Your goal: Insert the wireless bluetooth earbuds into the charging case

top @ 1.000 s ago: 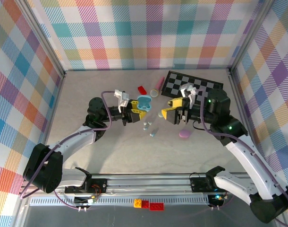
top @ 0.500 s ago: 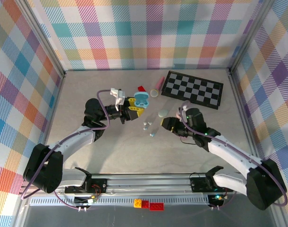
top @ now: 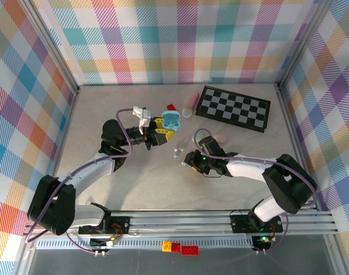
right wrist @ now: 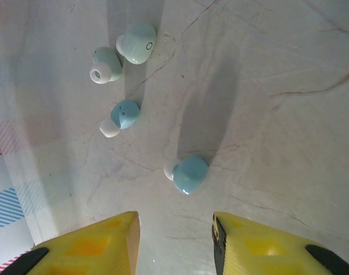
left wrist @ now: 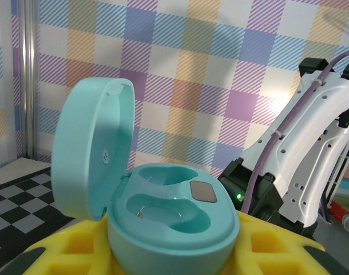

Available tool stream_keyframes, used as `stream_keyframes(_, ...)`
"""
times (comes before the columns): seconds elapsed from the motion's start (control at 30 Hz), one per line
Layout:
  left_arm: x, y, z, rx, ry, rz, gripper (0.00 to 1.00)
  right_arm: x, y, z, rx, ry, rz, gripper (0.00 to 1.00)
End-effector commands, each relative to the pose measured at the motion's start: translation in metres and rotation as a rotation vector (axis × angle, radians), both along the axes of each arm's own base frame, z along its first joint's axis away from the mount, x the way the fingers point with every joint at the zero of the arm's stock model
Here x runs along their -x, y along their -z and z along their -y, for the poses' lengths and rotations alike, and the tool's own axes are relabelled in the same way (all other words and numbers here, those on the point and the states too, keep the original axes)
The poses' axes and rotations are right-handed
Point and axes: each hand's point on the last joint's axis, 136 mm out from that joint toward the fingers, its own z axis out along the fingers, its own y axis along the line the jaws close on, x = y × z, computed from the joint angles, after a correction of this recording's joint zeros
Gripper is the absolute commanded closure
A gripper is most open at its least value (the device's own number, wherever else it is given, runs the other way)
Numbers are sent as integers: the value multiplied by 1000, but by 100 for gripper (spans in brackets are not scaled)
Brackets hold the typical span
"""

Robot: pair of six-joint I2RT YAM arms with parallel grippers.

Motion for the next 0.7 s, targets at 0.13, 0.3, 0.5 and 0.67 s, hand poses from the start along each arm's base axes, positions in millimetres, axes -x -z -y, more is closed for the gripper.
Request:
stream_keyframes(0.13, 9, -15, -6, 22, 7, 60, 65, -14, 3, -14, -22, 23, -4, 63)
stream_keyframes(0.3, 9, -13, -6, 17, 9, 56, 65, -15, 10, -19, -25, 12, -18, 64)
stream_keyframes(0.5, 9, -14, -6, 16, 9, 56, 65, -21, 12, -28, -33, -21, -16, 64)
stream_keyframes(0.67, 10, -12, -6, 5, 8, 54, 65, -27, 10, -35, -43, -42, 0, 66)
